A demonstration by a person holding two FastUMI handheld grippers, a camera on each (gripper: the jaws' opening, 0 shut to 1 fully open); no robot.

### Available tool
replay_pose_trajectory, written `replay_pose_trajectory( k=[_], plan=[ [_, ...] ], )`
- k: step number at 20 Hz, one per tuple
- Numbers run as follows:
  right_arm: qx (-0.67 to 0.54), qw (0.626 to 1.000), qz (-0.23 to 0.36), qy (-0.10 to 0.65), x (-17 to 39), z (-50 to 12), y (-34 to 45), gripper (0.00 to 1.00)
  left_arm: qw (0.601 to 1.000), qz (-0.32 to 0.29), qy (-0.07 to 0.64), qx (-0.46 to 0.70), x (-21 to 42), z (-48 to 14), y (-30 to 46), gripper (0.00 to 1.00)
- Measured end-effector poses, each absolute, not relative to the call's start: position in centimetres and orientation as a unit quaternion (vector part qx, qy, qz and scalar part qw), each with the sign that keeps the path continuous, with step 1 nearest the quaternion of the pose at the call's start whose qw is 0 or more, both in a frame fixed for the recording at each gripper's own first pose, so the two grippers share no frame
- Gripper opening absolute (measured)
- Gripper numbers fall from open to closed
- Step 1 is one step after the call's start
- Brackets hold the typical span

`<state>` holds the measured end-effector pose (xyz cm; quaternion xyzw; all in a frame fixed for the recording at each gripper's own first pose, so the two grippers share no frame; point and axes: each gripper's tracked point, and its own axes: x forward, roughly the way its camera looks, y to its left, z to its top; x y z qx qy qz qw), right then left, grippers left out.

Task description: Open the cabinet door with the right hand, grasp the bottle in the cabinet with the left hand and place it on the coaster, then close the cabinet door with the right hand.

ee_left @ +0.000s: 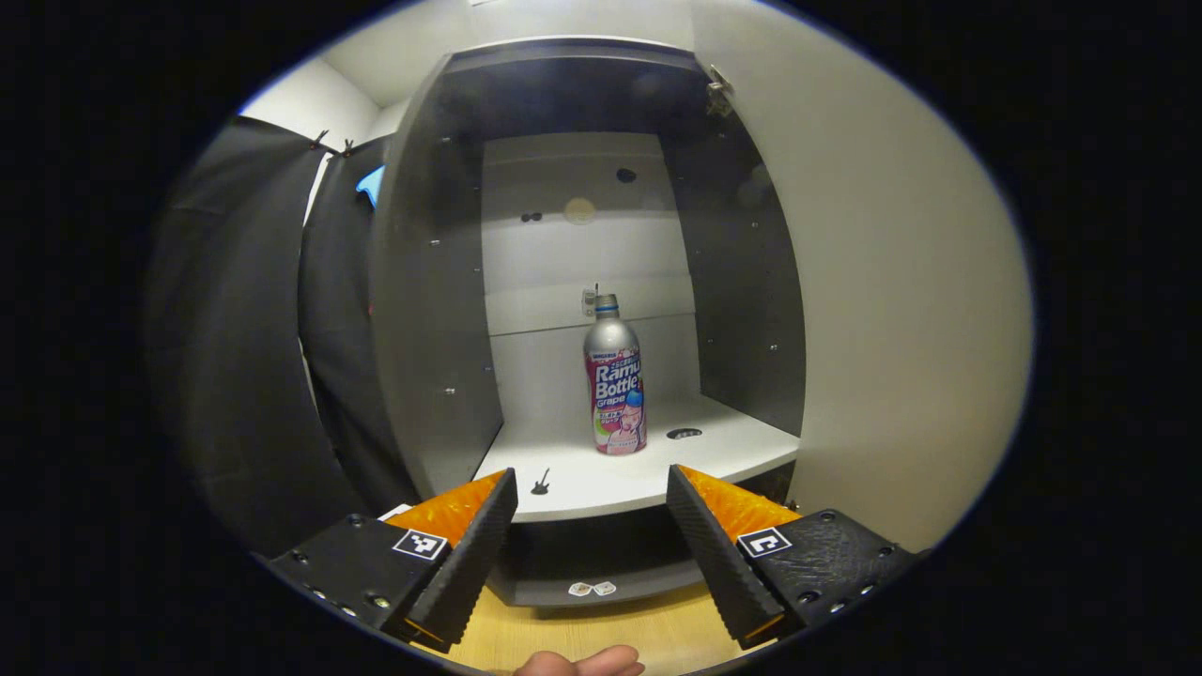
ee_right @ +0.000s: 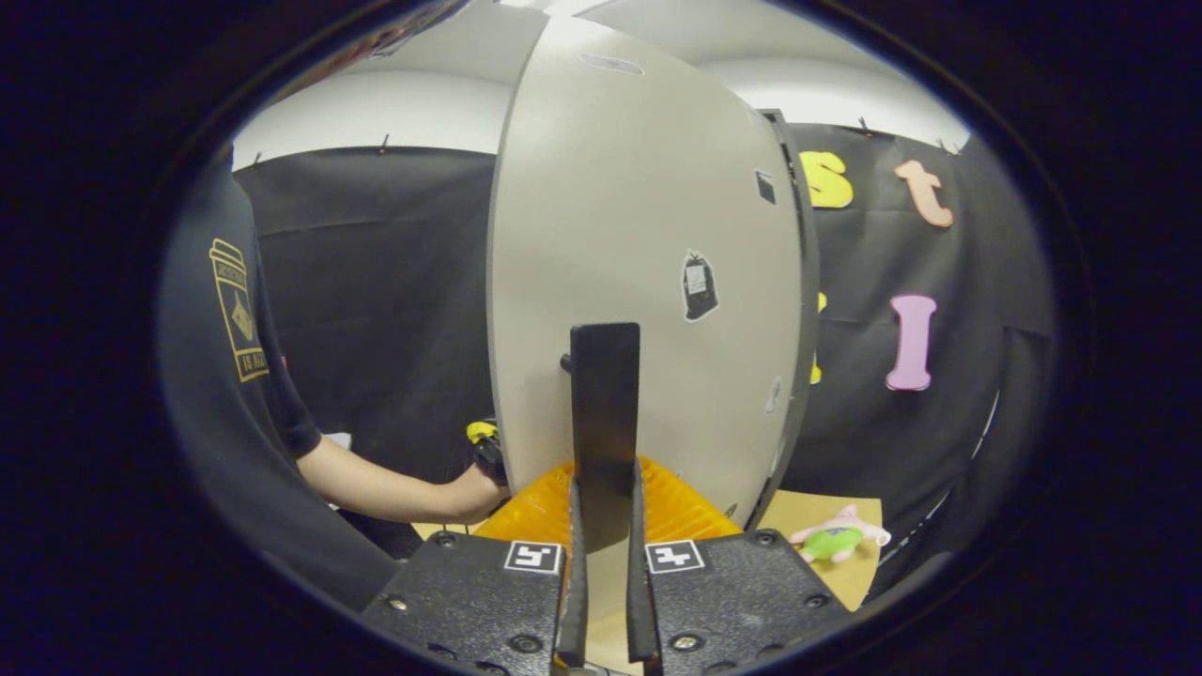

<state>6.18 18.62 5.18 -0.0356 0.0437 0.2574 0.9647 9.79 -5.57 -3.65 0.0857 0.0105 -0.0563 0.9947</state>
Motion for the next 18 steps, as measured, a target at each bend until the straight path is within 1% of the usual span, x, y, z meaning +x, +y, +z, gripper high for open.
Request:
replay_pose_trajectory(
  k=[4, 5, 6, 7, 8, 9, 10, 11, 12, 13, 15, 16, 18],
  plan=[
    [-0.025, 0.981, 0.19, 0.029, 5.9, 5.4, 17.5, 0.19, 0.996, -0.055, 0.008, 0.065, 13.8, -2.9, -7.5, 0.96],
    [-0.026, 0.985, 0.17, 0.025, 6.0, 5.4, 17.4, 0.17, 0.997, -0.048, 0.01, 0.065, 14.9, -2.8, -7.5, 0.96],
    [-0.031, 0.988, 0.151, 0.019, 6.2, 5.5, 17.2, 0.19, 0.997, -0.039, 0.01, 0.068, 16.0, -2.6, -7.4, 0.96],
    [-0.037, 0.991, 0.129, 0.014, 6.2, 5.4, 16.7, 0.19, 0.997, -0.031, 0.01, 0.069, 17.1, -2.5, -7.5, 0.96],
    [-0.042, 0.992, 0.122, 0.019, 6.1, 5.3, 16.7, 0.18, 0.997, -0.026, 0.013, 0.065, 18.0, -2.4, -7.7, 0.96],
    [-0.045, 0.993, 0.105, 0.02, 5.9, 4.8, 16.2, 0.34, 0.998, -0.025, 0.014, 0.059, 18.8, -2.2, -8.1, 0.96],
    [-0.041, 0.995, 0.094, 0.019, 5.9, 4.5, 15.8, 0.34, 0.998, -0.023, 0.014, 0.056, 19.7, -2.2, -8.3, 0.96],
    [-0.033, 0.996, 0.082, 0.018, 5.8, 4.6, 15.4, 0.4, 0.998, -0.022, 0.014, 0.056, 20.4, -2.1, -8.6, 0.96],
    [-0.024, 0.997, 0.069, 0.015, 5.6, 4.7, 14.8, 0.41, 0.998, -0.02, 0.012, 0.061, 21.1, -1.9, -8.8, 0.96],
    [-0.019, 0.998, 0.058, 0.013, 5.5, 4.6, 14.1, 0.52, 0.998, -0.017, 0.01, 0.067, 21.7, -1.8, -9.0, 0.96],
    [-0.014, 0.999, 0.033, 0.004, 5.2, 4.7, 12.6, 0.7, 0.997, -0.014, 0.009, 0.076, 22.8, -1.5, -9.4, 0.96],
    [-0.013, 1.0, 0.017, -0.002, 5.1, 4.8, 11.6, 0.72, 0.997, -0.011, 0.008, 0.081, 23.2, -1.3, -9.4, 0.96],
    [-0.008, 1.0, -0.02, -0.02, 4.9, 5.7, 9.5, 0.8, 0.996, 0.003, 0.017, 0.083, 24.1, -1.4, -9.1, 0.96]
  ],
)
